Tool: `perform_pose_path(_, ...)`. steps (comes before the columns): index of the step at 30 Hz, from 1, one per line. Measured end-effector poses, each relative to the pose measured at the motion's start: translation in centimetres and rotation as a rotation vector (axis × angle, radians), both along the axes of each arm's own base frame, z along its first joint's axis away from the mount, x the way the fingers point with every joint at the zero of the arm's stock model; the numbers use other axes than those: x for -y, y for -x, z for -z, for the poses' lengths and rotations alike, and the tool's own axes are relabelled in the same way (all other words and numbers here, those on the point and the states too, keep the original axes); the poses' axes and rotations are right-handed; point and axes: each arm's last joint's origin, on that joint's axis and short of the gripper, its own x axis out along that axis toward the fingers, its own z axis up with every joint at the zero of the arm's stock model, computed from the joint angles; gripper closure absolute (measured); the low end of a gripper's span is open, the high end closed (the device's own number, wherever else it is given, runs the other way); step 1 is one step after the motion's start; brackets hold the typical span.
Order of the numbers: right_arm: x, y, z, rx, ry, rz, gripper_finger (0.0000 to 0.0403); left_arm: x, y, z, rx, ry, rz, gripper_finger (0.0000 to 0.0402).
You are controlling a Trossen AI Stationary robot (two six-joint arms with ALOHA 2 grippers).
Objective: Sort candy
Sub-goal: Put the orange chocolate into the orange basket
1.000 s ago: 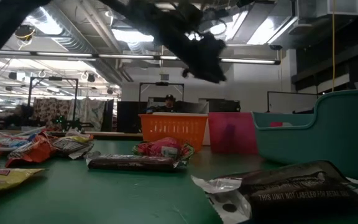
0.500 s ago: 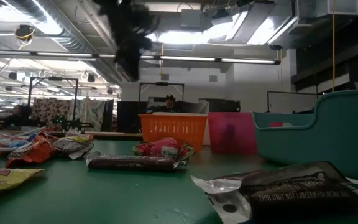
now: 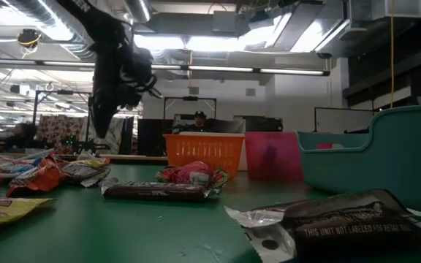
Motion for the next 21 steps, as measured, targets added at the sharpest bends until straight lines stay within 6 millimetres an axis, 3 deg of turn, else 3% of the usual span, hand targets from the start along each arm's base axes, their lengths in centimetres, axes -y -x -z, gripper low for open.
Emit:
perform_pose_path(12,0.0,0.0,0.0,0.001,0.0,0.0,0.0253,1.3,1.2,4.5,-0.014,0.021,0.03,0.0187)
perform_pose_path(21,0.0,0.0,0.0,0.001,0.0,0.0,0.0253,1.1,1.1,6.0,0.056,-0.06,0.078,0.019)
